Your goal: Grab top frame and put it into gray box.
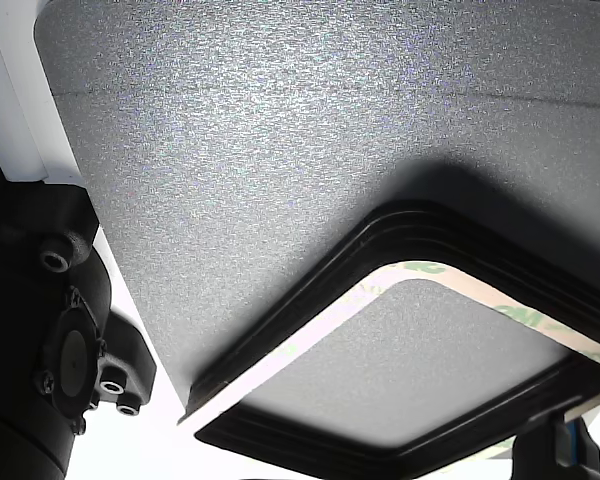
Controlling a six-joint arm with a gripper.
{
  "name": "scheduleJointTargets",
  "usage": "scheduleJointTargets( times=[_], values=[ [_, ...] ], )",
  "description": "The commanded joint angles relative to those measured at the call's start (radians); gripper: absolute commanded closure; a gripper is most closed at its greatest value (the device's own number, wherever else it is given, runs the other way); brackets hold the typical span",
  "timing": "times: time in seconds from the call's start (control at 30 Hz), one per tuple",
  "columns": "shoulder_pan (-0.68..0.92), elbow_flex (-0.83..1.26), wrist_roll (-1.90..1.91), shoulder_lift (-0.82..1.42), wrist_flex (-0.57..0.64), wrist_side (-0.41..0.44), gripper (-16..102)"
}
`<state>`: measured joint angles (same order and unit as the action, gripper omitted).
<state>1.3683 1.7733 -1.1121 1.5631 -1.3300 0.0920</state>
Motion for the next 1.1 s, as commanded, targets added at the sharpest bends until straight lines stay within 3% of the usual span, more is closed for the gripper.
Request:
scheduleJointTargets(
  times=[0.0,0.3,0.43,0.57,0.77,0.83,0.9,1.07],
  values=[
    [-0.011,-0.044,-0.014,0.028,-0.008,0.002,96],
    [-0.011,-0.219,-0.006,0.008,-0.193,0.012,96],
    [-0.026,-0.328,0.012,0.006,-0.291,0.063,96],
    [-0.060,-0.396,0.232,0.018,-0.311,0.114,96],
    [-0.143,-0.456,0.706,0.029,-0.314,0.308,98],
    [-0.155,-0.456,1.193,0.048,-0.325,0.433,98],
    [-0.170,-0.430,1.387,0.084,-0.324,0.545,98],
    [-0.284,-0.431,1.654,0.132,-0.325,0.606,98]
  ],
)
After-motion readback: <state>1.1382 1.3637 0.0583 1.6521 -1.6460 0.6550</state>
